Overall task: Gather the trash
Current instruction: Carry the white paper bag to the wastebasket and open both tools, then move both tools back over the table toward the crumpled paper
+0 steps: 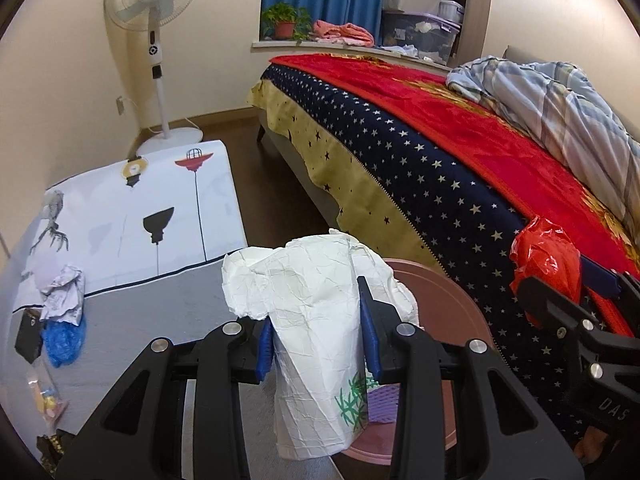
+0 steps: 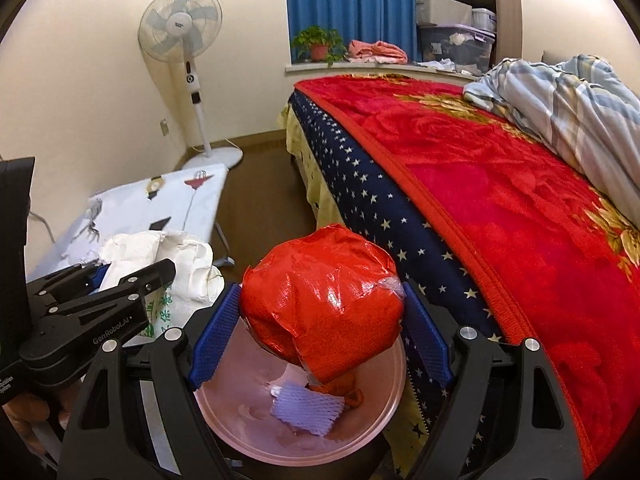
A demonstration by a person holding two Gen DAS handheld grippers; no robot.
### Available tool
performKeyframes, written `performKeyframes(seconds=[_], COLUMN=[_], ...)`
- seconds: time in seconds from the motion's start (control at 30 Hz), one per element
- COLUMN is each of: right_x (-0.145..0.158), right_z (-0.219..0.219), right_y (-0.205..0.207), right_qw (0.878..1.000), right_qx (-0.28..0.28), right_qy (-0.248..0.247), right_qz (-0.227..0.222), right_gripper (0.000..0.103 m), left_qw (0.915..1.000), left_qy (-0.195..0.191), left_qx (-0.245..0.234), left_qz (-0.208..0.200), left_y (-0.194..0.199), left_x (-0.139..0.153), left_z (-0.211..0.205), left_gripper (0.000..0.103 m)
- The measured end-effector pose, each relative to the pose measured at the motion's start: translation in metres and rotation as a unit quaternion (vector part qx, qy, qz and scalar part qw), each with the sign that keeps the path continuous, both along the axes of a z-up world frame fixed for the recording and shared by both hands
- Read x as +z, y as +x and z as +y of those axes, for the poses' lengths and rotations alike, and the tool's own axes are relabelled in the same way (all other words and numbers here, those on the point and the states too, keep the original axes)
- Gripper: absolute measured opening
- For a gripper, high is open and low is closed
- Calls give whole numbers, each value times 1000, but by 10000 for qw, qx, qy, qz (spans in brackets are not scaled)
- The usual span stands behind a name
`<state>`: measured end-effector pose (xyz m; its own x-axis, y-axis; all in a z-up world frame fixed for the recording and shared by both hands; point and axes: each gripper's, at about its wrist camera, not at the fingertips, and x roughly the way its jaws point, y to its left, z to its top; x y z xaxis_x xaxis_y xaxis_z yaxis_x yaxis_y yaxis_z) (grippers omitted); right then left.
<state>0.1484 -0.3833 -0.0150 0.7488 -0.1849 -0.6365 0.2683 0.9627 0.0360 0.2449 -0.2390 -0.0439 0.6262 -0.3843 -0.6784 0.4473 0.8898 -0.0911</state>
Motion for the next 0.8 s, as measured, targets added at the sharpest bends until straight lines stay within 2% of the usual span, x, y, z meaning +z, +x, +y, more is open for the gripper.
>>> performKeyframes(seconds=[0.1,0.17,0.2,0.3,0.4,0.57,0.7,0.73,0.8], right_x=[-3,-6,-7,-7,-7,2,19,23,33], right_z=[-3,-6,-7,-13,-18,-9,10,17,34], right_y=[5,6,7,5,5,1,-18,-26,-40], right_qw=[9999,9998,9997,9993,9990,9990,9986,9982,9971], right_qx=[-60,-126,-187,-350,-406,-362,-193,-111,62], right_qy=[-96,-63,-56,-45,106,276,361,411,468], right_qz=[60,124,138,100,135,16,-336,-431,-589], right_gripper=[83,85,88,93,93,93,93,93,95], left_qw=[10000,10000,9999,9992,9990,9974,9946,9932,9888], left_qy=[2,9,83,72,73,112,-5,-23,-31], left_qx=[-46,8,142,373,433,651,785,840,1034], left_qz=[61,61,25,-117,-90,-305,-684,-808,-1078], left_y=[4,5,5,6,7,-6,-38,-49,-74], left_x=[-4,-5,-4,1,7,30,61,68,81], left_z=[-4,-4,-3,4,12,38,76,87,108], left_gripper=[45,70,88,91,91,91,91,95,95])
